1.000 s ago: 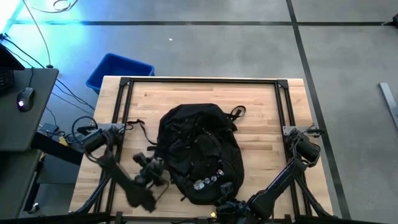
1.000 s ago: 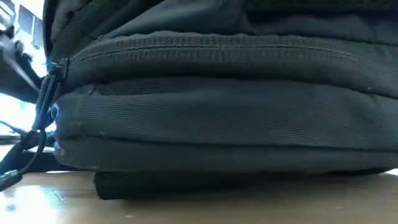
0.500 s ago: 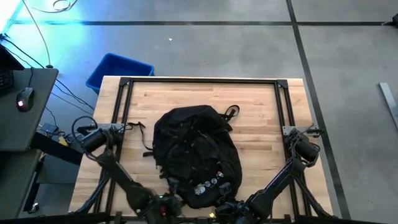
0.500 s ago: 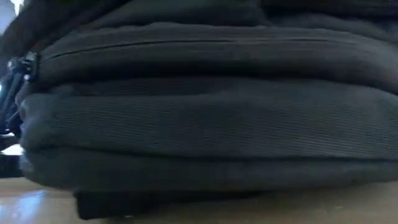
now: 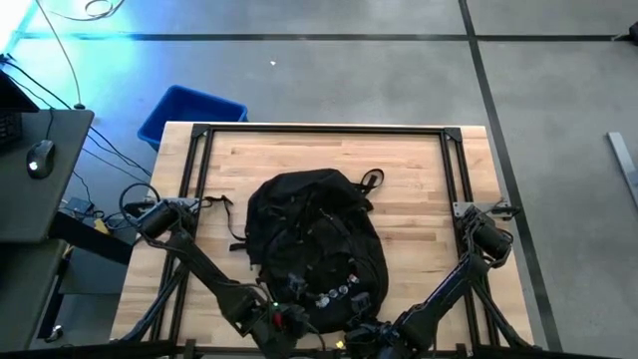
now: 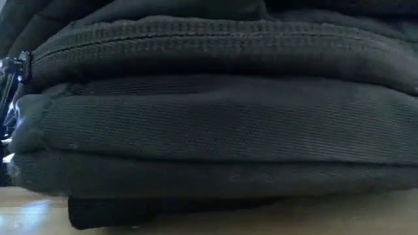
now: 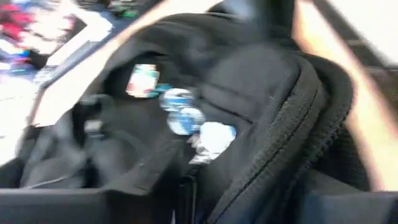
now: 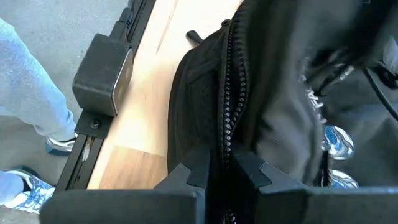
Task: Unpack backpack
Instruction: Open the black backpack, then remove the blue cellphone from the black back pack
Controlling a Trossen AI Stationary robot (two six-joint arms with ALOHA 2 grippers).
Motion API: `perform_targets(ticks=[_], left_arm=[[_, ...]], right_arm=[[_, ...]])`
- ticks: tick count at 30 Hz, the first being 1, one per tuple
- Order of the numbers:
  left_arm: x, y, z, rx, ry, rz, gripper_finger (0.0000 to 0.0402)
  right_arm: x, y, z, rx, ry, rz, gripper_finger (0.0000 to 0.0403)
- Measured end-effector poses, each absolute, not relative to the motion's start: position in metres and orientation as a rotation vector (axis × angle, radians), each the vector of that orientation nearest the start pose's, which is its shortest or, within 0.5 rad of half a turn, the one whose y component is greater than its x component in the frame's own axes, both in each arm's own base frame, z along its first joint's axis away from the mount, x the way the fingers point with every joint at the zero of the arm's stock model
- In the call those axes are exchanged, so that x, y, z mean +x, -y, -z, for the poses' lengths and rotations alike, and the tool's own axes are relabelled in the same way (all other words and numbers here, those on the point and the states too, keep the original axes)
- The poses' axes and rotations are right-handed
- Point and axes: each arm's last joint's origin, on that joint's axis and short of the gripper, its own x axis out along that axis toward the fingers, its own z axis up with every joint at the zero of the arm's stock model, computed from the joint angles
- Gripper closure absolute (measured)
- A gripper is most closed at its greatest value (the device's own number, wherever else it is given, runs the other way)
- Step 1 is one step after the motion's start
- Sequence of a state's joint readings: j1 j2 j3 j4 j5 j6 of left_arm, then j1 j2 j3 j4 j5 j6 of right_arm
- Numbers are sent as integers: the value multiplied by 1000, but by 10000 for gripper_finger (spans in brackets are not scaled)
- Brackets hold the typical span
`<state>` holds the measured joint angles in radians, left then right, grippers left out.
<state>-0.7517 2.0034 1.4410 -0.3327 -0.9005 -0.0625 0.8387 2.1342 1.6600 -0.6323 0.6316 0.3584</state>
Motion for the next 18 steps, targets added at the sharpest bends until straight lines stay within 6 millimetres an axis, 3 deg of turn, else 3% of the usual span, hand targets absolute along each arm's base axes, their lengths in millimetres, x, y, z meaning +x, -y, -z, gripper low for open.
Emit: perform_targets(ticks=[3, 4, 8, 11, 13, 18], left_arm=[[323, 269, -202, 692, -539, -316, 369], [321, 268, -206, 715, -516, -371, 381], [311, 258, -229, 742, -404, -612, 383], [300, 247, -258, 701, -285, -793, 386], [292, 238, -275, 634, -249, -814, 386], [279, 221, -290, 485, -205, -809, 387]], right_arm=[[313, -319, -187, -388, -813, 0, 383], [314, -318, -188, -382, -800, 26, 379], [318, -311, -190, -370, -754, 121, 345], [313, -313, -179, -316, -838, 55, 304], [306, -314, -166, -274, -922, 2, 277], [298, -299, -142, -311, -1014, 4, 236]])
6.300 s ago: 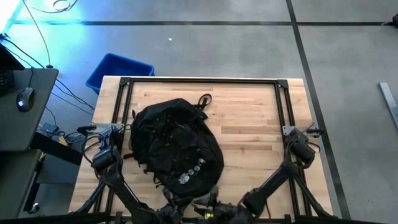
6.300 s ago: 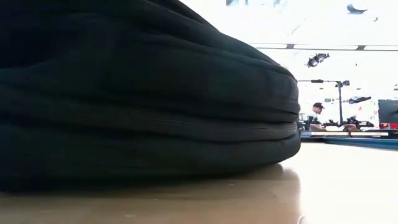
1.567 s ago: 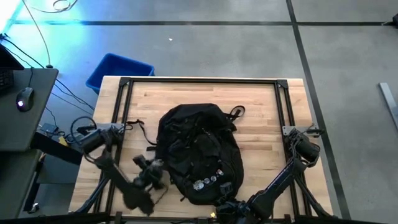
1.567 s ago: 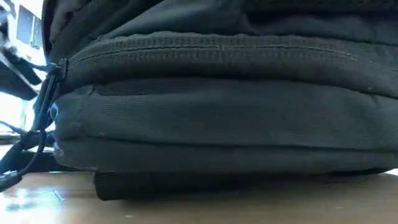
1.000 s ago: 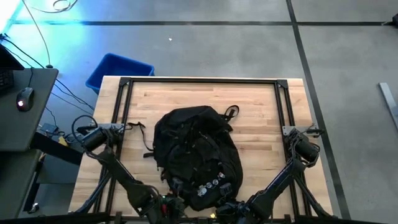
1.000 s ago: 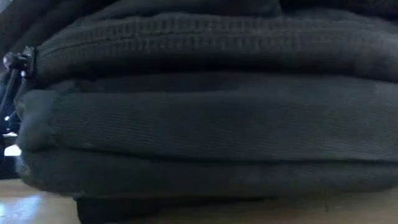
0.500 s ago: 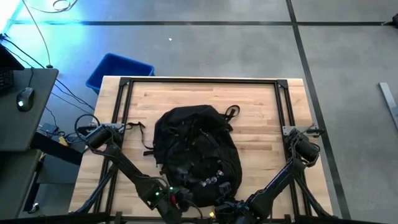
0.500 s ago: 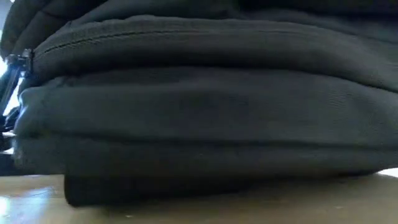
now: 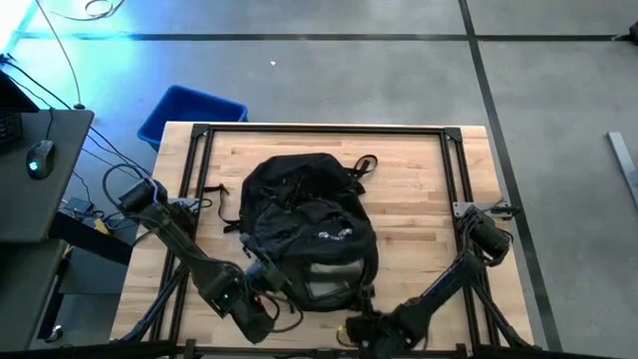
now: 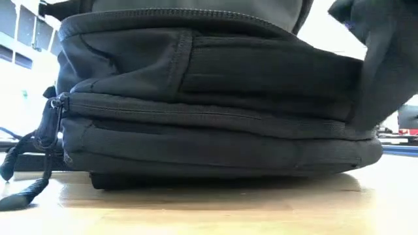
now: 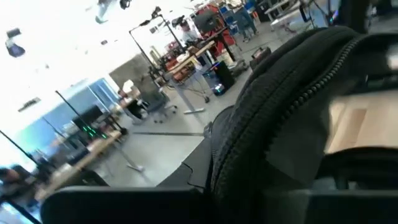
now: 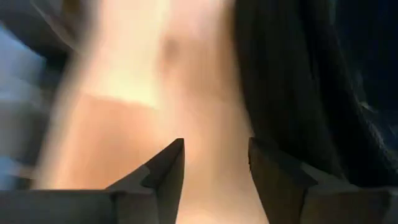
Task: Unpack backpack
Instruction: Remove the blue cellphone from the black back pack
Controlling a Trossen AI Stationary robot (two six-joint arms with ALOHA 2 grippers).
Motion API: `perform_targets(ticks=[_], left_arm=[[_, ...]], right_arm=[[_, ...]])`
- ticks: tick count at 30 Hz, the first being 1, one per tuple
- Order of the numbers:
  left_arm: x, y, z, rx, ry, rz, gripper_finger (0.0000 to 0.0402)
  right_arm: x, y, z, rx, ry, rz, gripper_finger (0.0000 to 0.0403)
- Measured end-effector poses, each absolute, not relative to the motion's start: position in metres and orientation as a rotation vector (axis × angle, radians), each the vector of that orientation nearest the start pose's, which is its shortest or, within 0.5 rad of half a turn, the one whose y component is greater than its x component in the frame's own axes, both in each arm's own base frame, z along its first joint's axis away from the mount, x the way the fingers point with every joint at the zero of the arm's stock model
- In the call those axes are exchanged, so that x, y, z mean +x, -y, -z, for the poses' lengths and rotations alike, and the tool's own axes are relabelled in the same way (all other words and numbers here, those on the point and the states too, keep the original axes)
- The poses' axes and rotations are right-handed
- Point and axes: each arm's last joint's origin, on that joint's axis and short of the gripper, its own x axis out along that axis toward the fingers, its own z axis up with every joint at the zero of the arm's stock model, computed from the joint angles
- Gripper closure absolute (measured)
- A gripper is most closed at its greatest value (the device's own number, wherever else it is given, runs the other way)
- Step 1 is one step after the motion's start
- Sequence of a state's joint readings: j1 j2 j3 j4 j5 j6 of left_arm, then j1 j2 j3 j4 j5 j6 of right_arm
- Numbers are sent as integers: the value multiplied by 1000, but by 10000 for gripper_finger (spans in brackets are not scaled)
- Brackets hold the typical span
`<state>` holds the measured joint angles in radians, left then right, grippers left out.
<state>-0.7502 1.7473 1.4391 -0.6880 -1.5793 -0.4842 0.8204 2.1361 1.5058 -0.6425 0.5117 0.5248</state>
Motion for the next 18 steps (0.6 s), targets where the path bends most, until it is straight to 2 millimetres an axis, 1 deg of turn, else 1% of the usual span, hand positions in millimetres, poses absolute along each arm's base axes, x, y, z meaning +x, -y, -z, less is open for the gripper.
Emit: perform_targets(ticks=[2, 3, 8, 10, 12, 14, 16, 18], left_arm=[[276, 219, -290, 455, -185, -814, 387], [275, 219, -289, 452, -182, -811, 387], [273, 225, -275, 454, -201, -776, 387], [272, 229, -272, 455, -205, -764, 387], [271, 232, -269, 459, -212, -751, 387], [270, 234, -269, 460, -214, -741, 385], [268, 234, -268, 472, -217, -738, 384], [267, 233, -267, 498, -229, -736, 387]], right_arm=[[295, -302, -143, -325, -1016, -8, 233], [296, -306, -149, -318, -1002, -16, 233], [304, -326, -186, -404, -860, -68, 246], [305, -331, -200, -472, -792, -44, 251], [305, -331, -210, -549, -713, 52, 253], [307, -321, -212, -597, -688, 166, 253], [314, -299, -210, -572, -751, 276, 249], [319, -273, -208, -523, -858, 367, 242]])
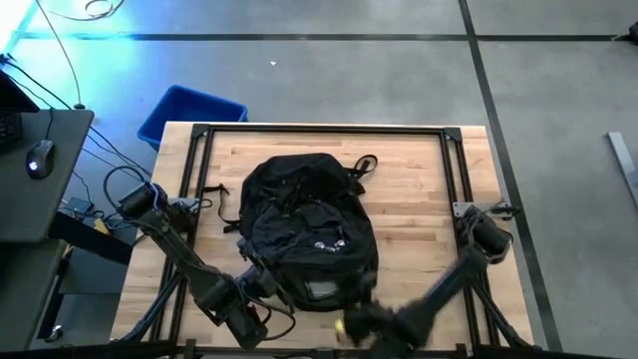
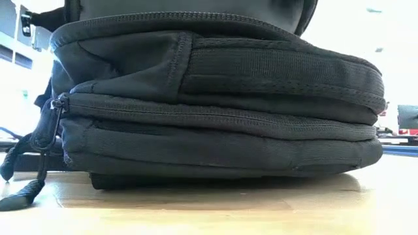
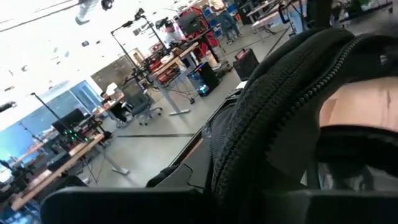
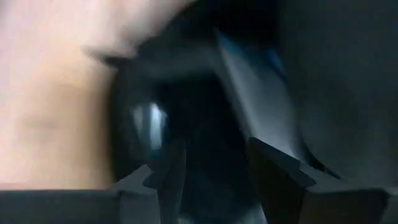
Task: Unpack backpack
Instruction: Remove the blue cellphone from the black back pack
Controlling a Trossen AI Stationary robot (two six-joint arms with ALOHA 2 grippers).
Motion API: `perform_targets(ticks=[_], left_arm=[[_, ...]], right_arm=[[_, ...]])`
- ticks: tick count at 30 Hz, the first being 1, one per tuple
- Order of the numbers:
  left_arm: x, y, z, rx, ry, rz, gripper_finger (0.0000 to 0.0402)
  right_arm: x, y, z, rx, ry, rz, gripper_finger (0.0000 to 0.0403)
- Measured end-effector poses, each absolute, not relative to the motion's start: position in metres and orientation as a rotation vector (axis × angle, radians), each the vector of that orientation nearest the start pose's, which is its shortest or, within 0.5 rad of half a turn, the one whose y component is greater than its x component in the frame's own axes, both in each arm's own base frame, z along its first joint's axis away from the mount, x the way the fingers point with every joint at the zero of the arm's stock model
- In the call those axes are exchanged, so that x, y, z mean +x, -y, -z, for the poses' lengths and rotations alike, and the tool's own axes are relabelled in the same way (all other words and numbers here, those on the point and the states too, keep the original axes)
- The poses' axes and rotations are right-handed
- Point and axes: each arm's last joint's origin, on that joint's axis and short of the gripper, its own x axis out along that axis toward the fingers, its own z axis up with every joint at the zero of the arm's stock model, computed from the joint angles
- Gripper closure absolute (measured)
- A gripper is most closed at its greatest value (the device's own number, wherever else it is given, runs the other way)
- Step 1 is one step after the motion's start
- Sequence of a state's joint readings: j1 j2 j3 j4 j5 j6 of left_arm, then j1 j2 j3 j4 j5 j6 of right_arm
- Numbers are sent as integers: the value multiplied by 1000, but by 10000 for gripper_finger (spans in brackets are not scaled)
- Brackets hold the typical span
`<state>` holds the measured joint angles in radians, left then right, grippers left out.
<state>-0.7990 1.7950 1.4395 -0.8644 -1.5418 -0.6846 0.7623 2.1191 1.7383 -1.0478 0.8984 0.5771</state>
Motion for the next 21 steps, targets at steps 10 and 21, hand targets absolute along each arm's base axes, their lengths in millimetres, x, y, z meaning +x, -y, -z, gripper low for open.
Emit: perform_targets(ticks=[10, 21], left_arm=[[248, 213, -243, 502, -209, -752, 387], [212, 209, -252, 395, -170, -692, 388]], right_arm=[[350, -190, -204, -553, -1322, 339, 158], [329, -119, -256, -277, -1105, 58, 166]])
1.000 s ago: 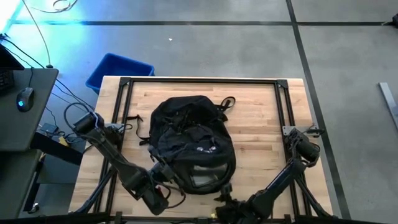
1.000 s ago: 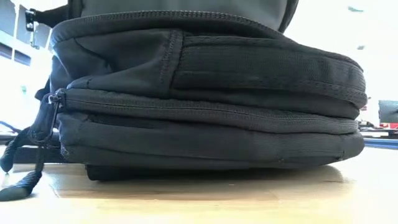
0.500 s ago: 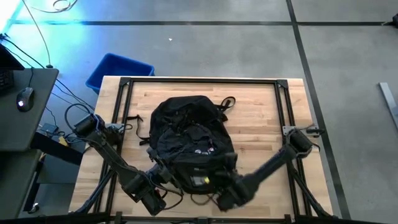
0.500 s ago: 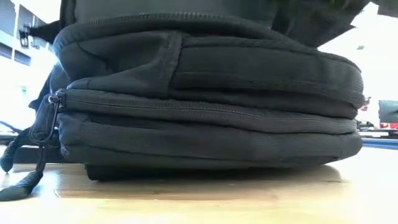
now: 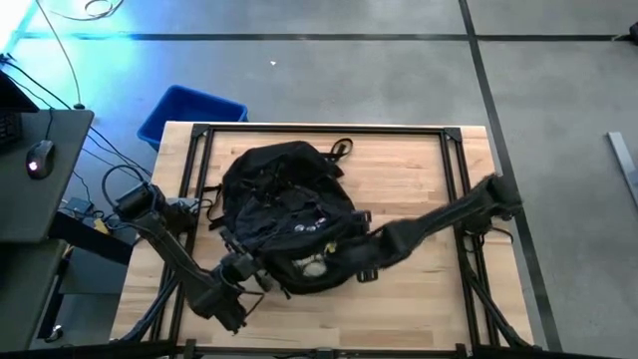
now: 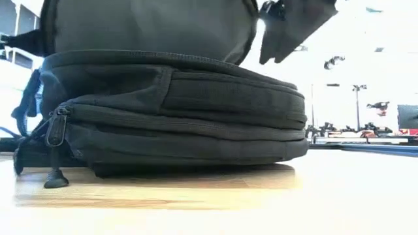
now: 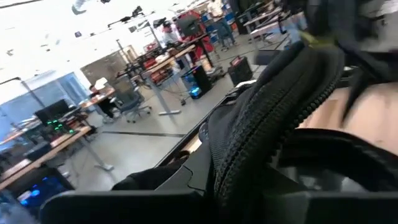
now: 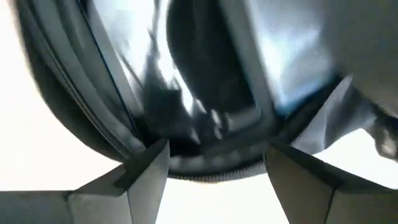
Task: Unpack backpack
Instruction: Remove the blue cellphone from the black back pack
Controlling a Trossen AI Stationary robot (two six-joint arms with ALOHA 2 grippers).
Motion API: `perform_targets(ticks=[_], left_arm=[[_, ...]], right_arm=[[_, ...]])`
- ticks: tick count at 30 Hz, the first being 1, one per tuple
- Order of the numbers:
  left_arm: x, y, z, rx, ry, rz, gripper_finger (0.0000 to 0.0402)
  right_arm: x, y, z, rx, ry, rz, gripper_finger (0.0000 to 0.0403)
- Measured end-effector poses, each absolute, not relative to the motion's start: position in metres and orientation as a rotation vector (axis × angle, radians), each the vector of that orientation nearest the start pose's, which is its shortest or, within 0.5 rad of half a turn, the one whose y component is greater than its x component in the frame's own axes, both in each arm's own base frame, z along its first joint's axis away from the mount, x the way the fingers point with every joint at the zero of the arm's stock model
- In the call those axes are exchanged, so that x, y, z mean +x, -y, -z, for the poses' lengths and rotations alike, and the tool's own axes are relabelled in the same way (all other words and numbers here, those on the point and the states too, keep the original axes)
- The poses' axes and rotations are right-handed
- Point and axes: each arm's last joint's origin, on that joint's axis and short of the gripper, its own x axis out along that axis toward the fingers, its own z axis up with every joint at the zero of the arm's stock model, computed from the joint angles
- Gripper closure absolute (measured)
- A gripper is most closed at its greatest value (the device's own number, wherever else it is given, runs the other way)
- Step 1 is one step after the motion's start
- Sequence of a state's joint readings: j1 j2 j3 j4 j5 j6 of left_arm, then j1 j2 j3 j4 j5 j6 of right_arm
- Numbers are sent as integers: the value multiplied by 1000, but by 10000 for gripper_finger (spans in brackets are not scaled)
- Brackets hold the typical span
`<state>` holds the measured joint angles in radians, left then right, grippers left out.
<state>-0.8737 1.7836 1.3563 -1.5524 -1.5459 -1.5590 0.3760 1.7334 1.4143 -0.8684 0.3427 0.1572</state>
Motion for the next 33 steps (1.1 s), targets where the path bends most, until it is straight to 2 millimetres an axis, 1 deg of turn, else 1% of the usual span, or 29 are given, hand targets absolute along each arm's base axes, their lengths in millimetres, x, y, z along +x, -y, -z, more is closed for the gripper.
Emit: perform_targets(ticks=[2, 4, 7, 9, 11, 13, 17, 20, 23, 27, 30, 33], left_arm=[[208, 213, -252, 403, -157, -667, 388], [203, 216, -254, 402, -151, -649, 388], [197, 218, -263, 375, -132, -631, 388], [193, 219, -267, 367, -122, -618, 388], [191, 220, -268, 364, -117, -608, 388], [190, 220, -269, 360, -115, -605, 388], [192, 219, -270, 386, -122, -612, 388], [197, 216, -269, 409, -133, -630, 388], [202, 211, -269, 414, -137, -655, 388], [210, 204, -260, 400, -137, -690, 386], [215, 196, -244, 393, -140, -718, 385], [215, 191, -229, 386, -141, -734, 387]], right_arm=[[321, -106, -254, -168, -966, 33, 170], [316, -97, -243, -50, -853, -2, 173], [315, -92, -225, 111, -705, -89, 174], [316, -91, -216, 162, -653, -106, 174], [317, -89, -209, 165, -659, -79, 174], [319, -82, -204, 168, -694, -22, 171], [324, -64, -202, 202, -774, 41, 152], [327, -47, -195, 263, -834, 14, 130], [331, -36, -185, 356, -886, -60, 111], [337, -33, -168, 401, -940, -80, 103], [342, -35, -159, 424, -947, -123, 104], [347, -42, -155, 437, -920, -192, 109]])
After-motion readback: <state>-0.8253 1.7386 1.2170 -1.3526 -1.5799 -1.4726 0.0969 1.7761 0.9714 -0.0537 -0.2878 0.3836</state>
